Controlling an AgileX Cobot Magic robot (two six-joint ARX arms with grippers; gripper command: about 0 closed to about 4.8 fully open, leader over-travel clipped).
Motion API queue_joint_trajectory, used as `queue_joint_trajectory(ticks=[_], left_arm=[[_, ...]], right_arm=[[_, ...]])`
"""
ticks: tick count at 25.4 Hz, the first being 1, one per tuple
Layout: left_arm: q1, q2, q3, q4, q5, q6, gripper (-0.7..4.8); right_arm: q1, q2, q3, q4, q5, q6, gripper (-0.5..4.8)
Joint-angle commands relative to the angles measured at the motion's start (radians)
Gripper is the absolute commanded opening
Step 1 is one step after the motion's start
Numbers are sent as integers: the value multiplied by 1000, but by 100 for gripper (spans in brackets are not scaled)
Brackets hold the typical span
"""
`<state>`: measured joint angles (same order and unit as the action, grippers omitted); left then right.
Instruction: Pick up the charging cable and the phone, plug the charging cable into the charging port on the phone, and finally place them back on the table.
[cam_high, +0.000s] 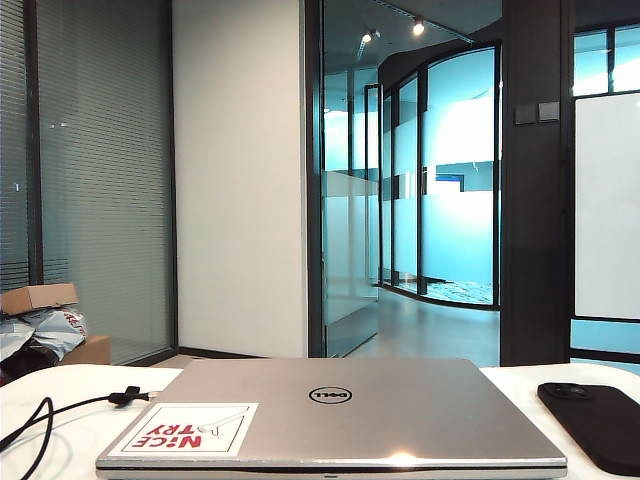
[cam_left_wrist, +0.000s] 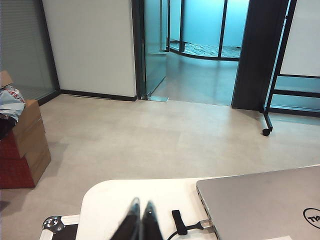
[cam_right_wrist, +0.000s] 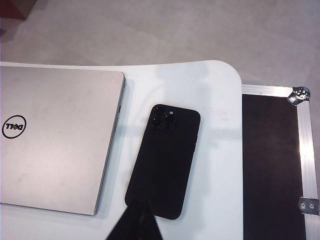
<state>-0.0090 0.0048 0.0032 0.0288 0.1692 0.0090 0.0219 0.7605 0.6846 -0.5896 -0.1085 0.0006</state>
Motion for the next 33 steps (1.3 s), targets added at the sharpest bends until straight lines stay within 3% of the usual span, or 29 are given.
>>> queue_joint_trajectory(ticks=[1, 13, 18, 25, 33], left_arm=[[1, 1, 0, 14, 0, 5, -5], [1, 1, 0, 14, 0, 6, -5], [1, 1, 0, 15, 0, 6, -5], [1, 1, 0, 17, 0, 6, -5], [1, 1, 0, 18, 0, 6, -5]], right_arm=[[1, -3, 2, 18, -1, 2, -5], [2, -36, -3, 76, 32, -13, -5], [29, -158, -143, 403, 233, -61, -5], [34, -334, -384, 780, 275, -60, -5], [33, -542, -567, 792, 265, -53, -5]])
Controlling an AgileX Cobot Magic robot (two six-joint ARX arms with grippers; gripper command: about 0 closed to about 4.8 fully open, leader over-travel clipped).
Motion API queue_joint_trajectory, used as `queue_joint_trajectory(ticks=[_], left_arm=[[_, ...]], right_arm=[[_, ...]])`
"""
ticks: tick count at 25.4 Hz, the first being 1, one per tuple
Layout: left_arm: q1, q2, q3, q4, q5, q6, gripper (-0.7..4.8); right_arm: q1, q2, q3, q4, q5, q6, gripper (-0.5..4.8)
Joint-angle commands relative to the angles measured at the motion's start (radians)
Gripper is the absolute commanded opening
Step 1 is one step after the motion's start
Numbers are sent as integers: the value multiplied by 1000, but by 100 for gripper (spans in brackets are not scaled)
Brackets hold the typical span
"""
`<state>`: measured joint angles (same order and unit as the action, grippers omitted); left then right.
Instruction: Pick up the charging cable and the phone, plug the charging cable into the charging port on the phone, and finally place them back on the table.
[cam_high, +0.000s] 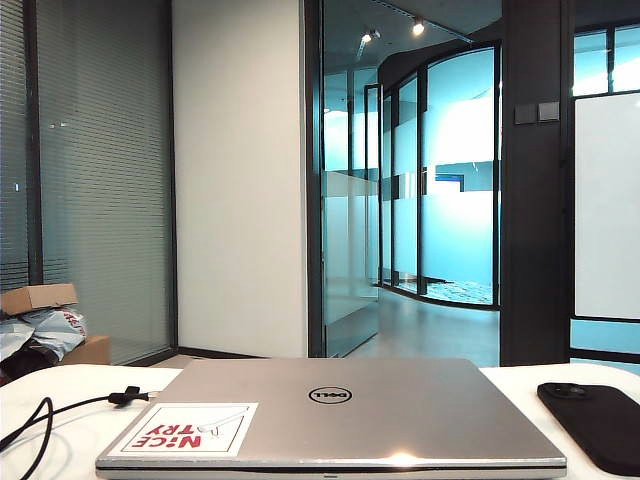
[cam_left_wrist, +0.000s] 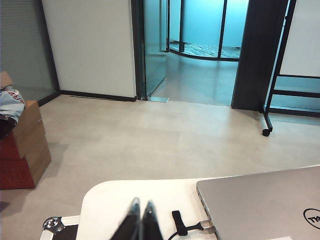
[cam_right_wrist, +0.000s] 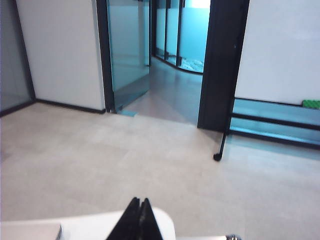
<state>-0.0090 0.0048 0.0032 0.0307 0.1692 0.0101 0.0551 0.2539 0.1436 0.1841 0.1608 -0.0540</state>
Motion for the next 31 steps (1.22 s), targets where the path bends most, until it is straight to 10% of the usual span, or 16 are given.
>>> queue_joint_trajectory(ticks=[1, 31], left_arm=[[1, 1, 0, 16, 0, 5, -5], [1, 1, 0, 16, 0, 5, -5]], right_arm=[[0, -56, -43, 19, -5, 4, -5], [-39, -255, -143, -54, -63, 61, -5]])
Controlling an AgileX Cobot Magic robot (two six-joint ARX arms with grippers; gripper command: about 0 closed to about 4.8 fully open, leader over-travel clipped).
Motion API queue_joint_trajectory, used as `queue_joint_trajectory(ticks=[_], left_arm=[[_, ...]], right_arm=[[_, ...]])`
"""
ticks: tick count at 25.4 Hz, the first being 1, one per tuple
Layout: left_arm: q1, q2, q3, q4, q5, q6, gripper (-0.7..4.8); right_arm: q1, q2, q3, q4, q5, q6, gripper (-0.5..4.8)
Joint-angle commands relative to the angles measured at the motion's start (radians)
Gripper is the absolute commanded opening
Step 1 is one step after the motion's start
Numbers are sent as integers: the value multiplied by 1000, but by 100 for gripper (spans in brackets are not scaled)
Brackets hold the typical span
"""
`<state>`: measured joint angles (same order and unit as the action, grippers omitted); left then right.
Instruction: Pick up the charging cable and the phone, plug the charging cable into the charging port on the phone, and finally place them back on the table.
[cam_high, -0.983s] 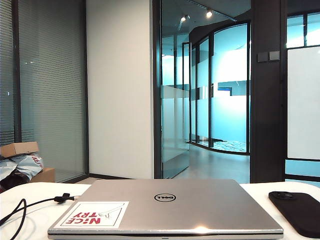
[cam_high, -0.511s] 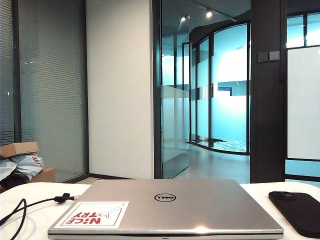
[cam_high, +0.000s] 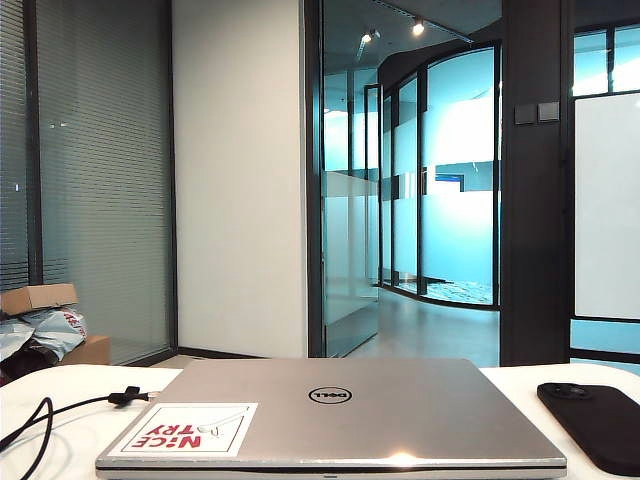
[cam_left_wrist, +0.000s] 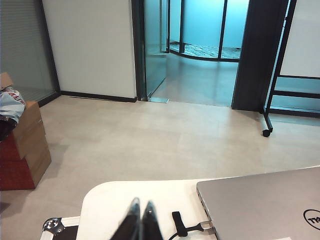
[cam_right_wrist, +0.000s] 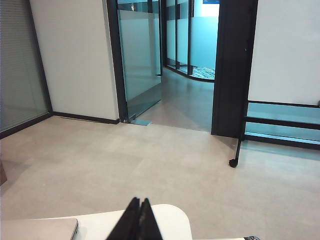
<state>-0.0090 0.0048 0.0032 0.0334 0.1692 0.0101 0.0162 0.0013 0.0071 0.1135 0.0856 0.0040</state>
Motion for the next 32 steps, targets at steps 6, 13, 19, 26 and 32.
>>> queue_joint_trajectory(ticks=[6, 13, 19, 26, 32], left_arm=[[1, 1, 0, 13, 0, 5, -5], [1, 1, 0, 13, 0, 5, -5], [1, 1, 0, 13, 0, 5, -5], [1, 1, 0, 13, 0, 5, -5], [1, 1, 0, 13, 0, 5, -5]], right_arm=[[0, -2, -6, 17, 26, 3, -5], [1, -2, -6, -21, 25, 3, -5], [1, -2, -6, -20, 25, 3, -5], [1, -2, -6, -20, 25, 3, -5], [1, -2, -6, -20, 25, 3, -5]])
